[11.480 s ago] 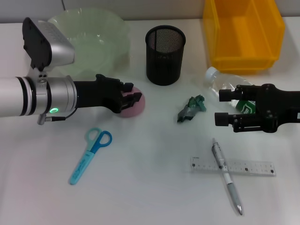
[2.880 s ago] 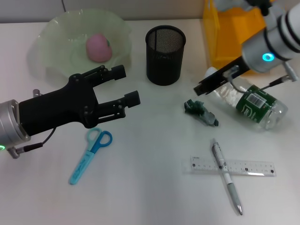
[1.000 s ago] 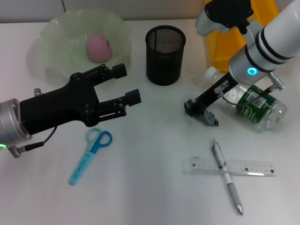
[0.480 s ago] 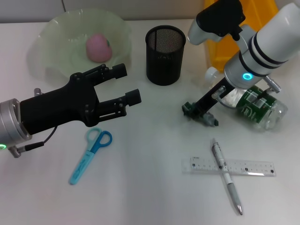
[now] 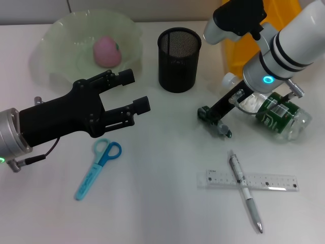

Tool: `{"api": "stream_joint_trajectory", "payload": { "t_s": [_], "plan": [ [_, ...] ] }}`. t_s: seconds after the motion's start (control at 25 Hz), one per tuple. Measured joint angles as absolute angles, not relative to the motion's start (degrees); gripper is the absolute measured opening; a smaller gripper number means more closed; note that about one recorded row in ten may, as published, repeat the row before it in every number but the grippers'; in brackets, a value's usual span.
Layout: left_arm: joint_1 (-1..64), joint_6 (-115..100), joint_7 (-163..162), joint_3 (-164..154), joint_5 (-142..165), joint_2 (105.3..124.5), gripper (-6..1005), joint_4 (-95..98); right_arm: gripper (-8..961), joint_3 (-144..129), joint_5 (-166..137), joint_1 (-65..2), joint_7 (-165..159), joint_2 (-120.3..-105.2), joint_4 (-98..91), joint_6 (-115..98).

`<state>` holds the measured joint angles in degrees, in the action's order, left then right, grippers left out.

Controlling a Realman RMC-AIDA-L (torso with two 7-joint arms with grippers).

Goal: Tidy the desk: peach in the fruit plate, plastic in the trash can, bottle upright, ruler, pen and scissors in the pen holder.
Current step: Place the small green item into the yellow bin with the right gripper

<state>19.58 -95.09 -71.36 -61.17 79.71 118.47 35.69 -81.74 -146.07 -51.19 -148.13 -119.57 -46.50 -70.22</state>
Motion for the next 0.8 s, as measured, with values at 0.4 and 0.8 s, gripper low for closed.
{"api": "stream_joint_trajectory", "payload": {
  "t_s": [0.4,0.8],
  "plan": [
    [19.67,-95.16,-71.37,-60.99,79.71,118.47,804,35.69,97,-81.26,-145.23,-45.04,-148.18,-119.6,-57.13,-73.48],
    [20.02,-95.12,-71.37,-61.0,79.64,118.47,804,35.69,95,-80.01,-140.52,-31.85,-148.18,-119.37,-80.26,-77.39]
  ]
}}
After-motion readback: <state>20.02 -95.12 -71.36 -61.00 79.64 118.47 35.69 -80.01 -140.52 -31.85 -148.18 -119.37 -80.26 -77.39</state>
